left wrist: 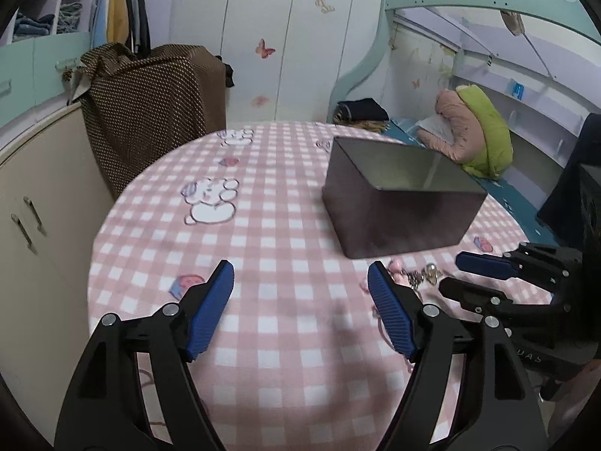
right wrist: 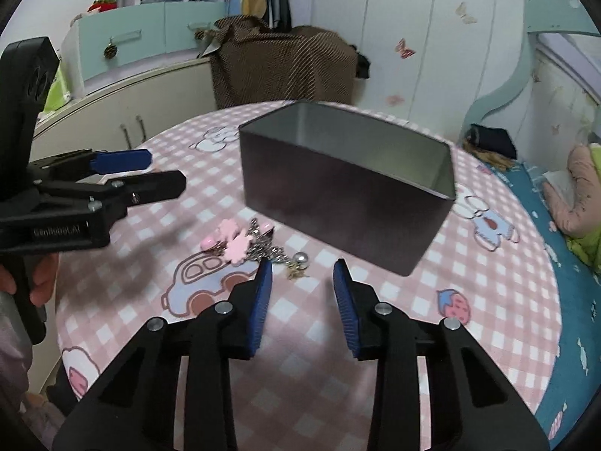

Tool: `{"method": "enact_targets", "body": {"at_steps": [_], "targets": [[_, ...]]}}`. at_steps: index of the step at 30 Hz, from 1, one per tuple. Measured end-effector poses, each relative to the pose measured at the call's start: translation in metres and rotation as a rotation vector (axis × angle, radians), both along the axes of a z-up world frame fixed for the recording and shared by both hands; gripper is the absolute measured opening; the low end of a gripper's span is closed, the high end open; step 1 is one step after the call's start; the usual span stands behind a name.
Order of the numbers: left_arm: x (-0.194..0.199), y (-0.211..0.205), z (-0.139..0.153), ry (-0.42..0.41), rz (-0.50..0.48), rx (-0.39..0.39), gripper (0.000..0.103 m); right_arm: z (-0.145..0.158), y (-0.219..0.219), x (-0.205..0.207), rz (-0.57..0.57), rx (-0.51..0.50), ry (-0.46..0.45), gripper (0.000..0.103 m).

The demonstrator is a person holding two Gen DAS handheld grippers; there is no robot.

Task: Organize jewelry
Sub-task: 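Move both tools out of the tin to the pink charm keychain, then grasp the keychain's silver chain with the right tool while the left tool grasps its pink charm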

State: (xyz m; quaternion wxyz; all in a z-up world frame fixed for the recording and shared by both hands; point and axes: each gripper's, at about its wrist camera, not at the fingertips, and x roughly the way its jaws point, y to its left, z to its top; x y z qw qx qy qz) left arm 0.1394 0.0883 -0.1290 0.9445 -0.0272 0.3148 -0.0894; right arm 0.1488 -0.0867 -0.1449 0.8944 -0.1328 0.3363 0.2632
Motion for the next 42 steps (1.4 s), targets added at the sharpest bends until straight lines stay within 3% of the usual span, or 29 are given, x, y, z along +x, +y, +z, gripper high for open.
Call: {"method": "enact_targets", "body": {"at_steps": [9, 13, 16, 19, 27, 31, 33, 35, 36, 39, 42], "targets": [[0.0, -0.013, -0.004, 0.012, -0.043, -0.014, 0.075, -0.001, 0.01, 0.009, 0.033, -0.019, 0.066, 0.027], [0.001, -0.016, -0.005, 0.017, -0.05, -0.015, 0.075, -0.001, 0.018, 0.007, 0.07, -0.048, 0.064, 0.013], [0.002, -0.016, -0.005, 0.023, -0.043, -0.018, 0.075, -0.001, 0.018, 0.007, 0.069, -0.054, 0.061, 0.01], [0.002, -0.017, -0.005, 0.022, -0.046, -0.017, 0.075, -0.002, 0.017, 0.007, 0.037, -0.061, 0.053, 0.001], [0.003, -0.024, -0.007, 0.033, -0.079, 0.0, 0.076, -0.003, 0.002, 0.002, -0.011, -0.015, 0.039, 0.0], [0.004, -0.03, -0.007, 0.036, -0.096, 0.017, 0.076, 0.0, -0.005, 0.003, -0.041, 0.004, 0.027, 0.006], [0.004, -0.029, -0.008, 0.04, -0.099, 0.012, 0.076, 0.005, -0.001, 0.002, -0.024, -0.006, 0.01, 0.015], [0.005, -0.027, -0.009, 0.05, -0.1, 0.0, 0.076, 0.01, 0.005, 0.001, 0.001, -0.013, -0.007, 0.042], [0.006, -0.026, -0.009, 0.055, -0.098, -0.005, 0.076, 0.013, 0.008, 0.001, 0.016, -0.019, -0.017, 0.047], [0.008, -0.022, -0.01, 0.062, -0.098, -0.025, 0.077, 0.013, 0.016, 0.006, 0.039, -0.055, -0.017, 0.046], [0.007, -0.021, -0.011, 0.062, -0.097, -0.032, 0.077, 0.007, 0.019, 0.016, 0.061, -0.06, 0.042, 0.032]]}}
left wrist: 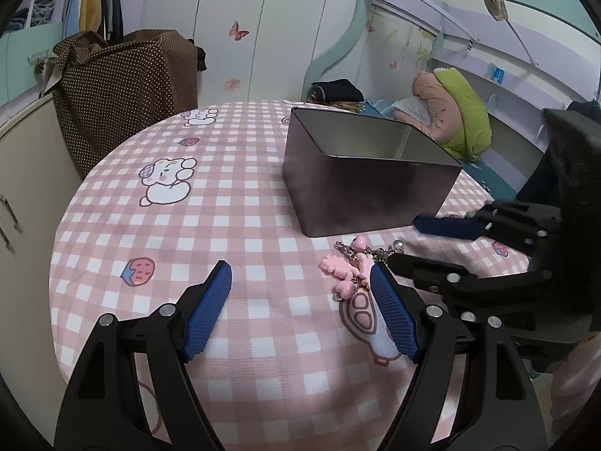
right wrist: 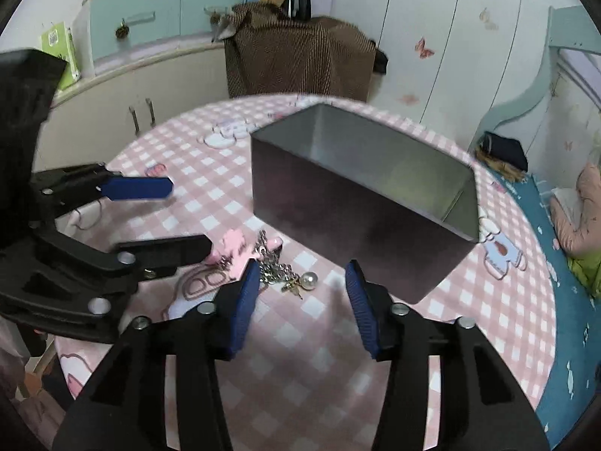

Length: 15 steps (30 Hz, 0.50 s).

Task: Organize jewelry
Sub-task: 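Grasp the keychain's silver chain with the right tool while the left tool grasps its pink charm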

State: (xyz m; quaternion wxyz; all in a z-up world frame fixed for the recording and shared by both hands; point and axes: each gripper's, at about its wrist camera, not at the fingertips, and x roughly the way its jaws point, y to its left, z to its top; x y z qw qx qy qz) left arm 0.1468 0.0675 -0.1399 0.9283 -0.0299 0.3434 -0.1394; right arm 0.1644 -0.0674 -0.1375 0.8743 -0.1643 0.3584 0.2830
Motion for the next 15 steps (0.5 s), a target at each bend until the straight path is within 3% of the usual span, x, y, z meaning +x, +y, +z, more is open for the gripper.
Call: {"method": "enact_targets", "body": {"at_steps": [2, 4, 15], "targets": [[0.0, 0.001, 0.0, -0.001, -0.003, -0.005, 0.077, -0.002, 0.001, 0.001, 0.006, 0.0, 0.013, 0.02], [0.0, 0.001, 0.0, 0.002, -0.003, -0.006, 0.077, -0.004, 0.001, 0.002, 0.001, -0.008, 0.026, 0.014], [0.003, -0.003, -0.001, 0.025, -0.018, 0.009, 0.077, 0.005, -0.015, 0.0, -0.069, 0.055, -0.018, 0.012]]}}
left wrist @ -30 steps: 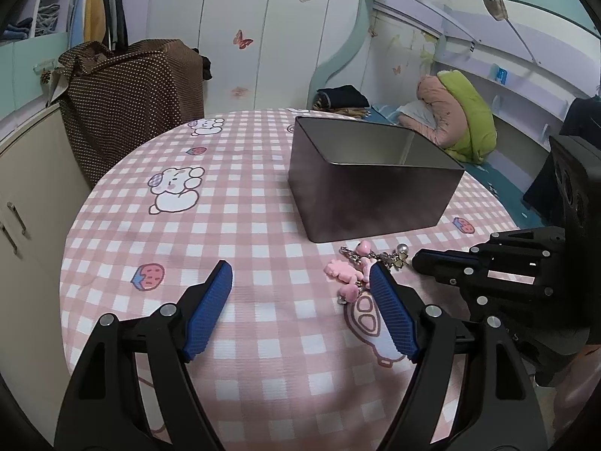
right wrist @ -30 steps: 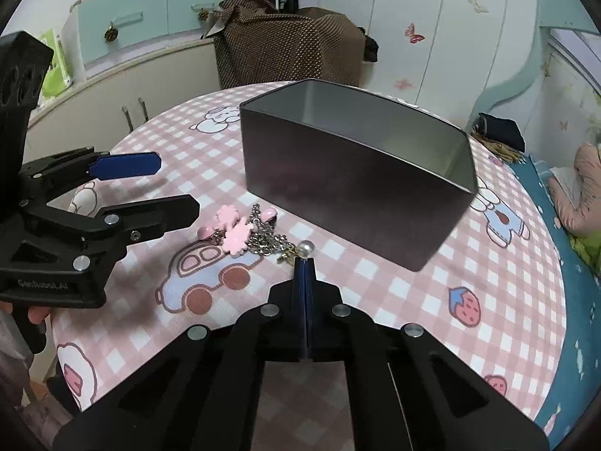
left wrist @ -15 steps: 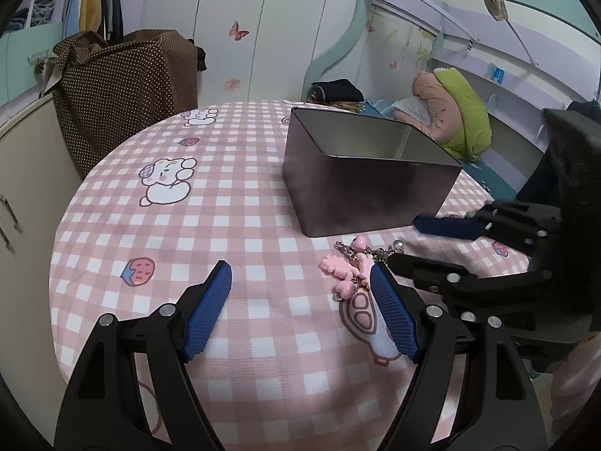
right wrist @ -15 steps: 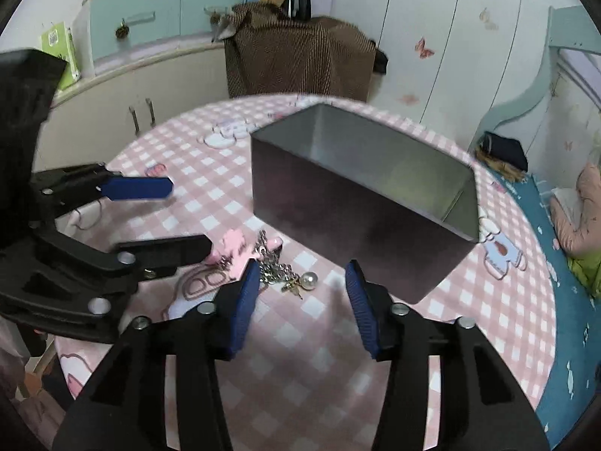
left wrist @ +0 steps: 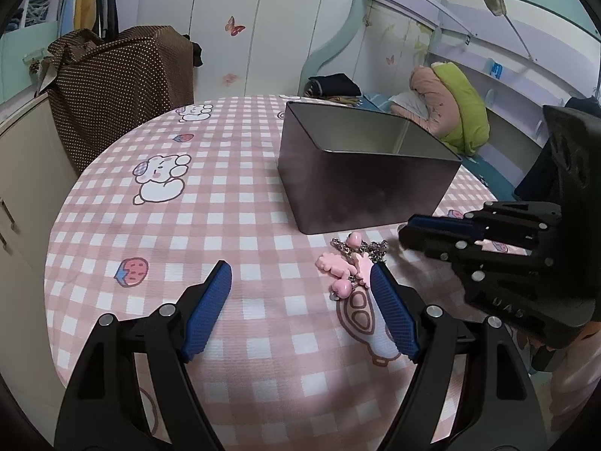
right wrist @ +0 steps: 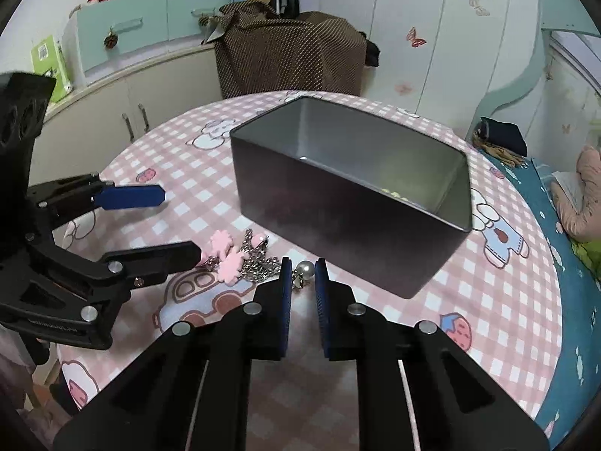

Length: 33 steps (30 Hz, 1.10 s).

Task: Organize jewelry
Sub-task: 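Grasp the keychain's silver chain with the right tool while the left tool grasps its pink charm, then carry the pink charm keychain into the grey tin and open both tools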

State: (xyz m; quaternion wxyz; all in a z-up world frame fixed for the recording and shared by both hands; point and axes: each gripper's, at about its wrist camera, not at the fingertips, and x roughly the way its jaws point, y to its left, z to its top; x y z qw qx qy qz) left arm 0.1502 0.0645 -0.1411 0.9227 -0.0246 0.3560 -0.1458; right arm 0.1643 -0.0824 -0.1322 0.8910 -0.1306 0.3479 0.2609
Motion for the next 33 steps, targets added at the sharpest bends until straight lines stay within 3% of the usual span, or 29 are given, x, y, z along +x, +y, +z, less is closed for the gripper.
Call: {"method": "enact_targets", "body": {"at_steps": [4, 11, 18, 20, 23, 33], "targets": [[0.007, -0.001, -0.003, 0.022, 0.0, -0.003, 0.076, 0.004, -0.011, 0.001, -0.034, 0.048, -0.012, 0.012], [0.022, -0.006, -0.006, 0.055, -0.014, 0.002, 0.059, 0.007, -0.016, 0.002, -0.042, 0.086, -0.005, 0.012], [0.022, -0.018, -0.006, 0.055, -0.047, 0.071, 0.057, 0.008, -0.02, 0.002, -0.034, 0.107, 0.004, 0.012], [0.021, -0.019, -0.007, 0.048, -0.044, 0.091, 0.04, 0.008, -0.021, 0.002, -0.032, 0.111, 0.005, 0.012], [0.019, -0.021, -0.009, 0.028, -0.068, 0.123, 0.026, 0.009, -0.021, 0.002, -0.033, 0.114, 0.003, 0.012], [0.013, -0.014, -0.006, -0.006, -0.046, 0.084, 0.023, 0.01, -0.025, 0.003, -0.044, 0.13, -0.001, 0.012]]}}
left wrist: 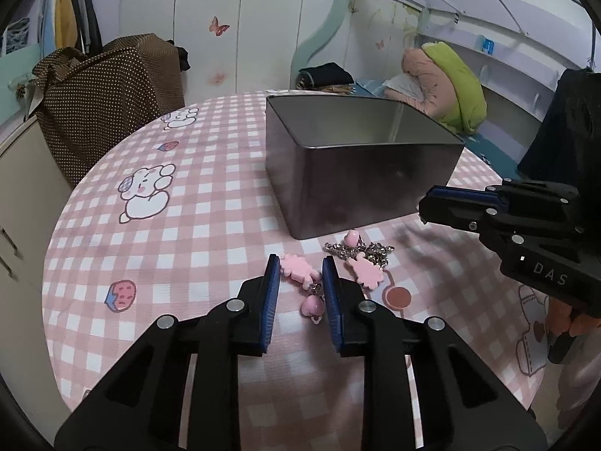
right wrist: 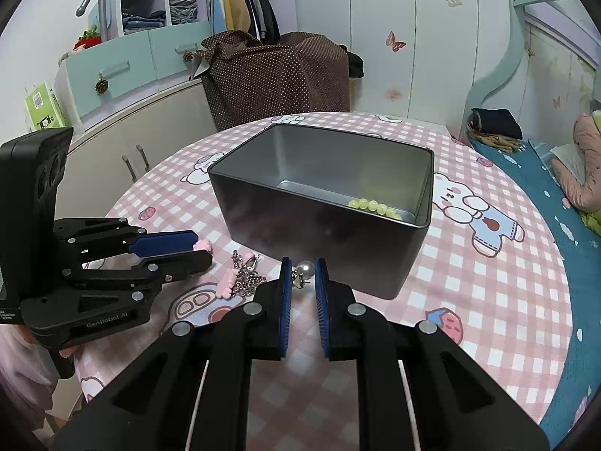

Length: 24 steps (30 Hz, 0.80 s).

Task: Organize jewelry
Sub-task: 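Carry the pink charm keychain into the grey tin and open both tools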

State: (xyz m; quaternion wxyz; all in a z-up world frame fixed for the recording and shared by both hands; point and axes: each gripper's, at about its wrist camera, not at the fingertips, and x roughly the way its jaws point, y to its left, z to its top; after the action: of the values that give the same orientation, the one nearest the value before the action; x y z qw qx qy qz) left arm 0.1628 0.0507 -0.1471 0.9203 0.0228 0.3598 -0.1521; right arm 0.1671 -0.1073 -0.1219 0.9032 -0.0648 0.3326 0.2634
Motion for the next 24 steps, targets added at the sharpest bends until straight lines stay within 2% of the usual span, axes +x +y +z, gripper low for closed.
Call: {"method": "enact_targets", "body": {"at_steps": [7, 15, 24], "targets": [[-0.005, -0.001, 0.004, -0.025, 0.009, -0.001, 0.023, 0.001, -0.003, 0.0, -0.011, 0.014, -0.005, 0.012], [-0.013, -0.005, 0.027, -0.081, 0.008, -0.016, 0.023, 0.004, -0.009, -0.001, -0.036, 0.035, -0.019, 0.012], [-0.012, -0.009, 0.049, -0.133, 0.009, -0.031, 0.023, 0.027, -0.018, -0.007, -0.045, 0.066, -0.091, 0.012]]}}
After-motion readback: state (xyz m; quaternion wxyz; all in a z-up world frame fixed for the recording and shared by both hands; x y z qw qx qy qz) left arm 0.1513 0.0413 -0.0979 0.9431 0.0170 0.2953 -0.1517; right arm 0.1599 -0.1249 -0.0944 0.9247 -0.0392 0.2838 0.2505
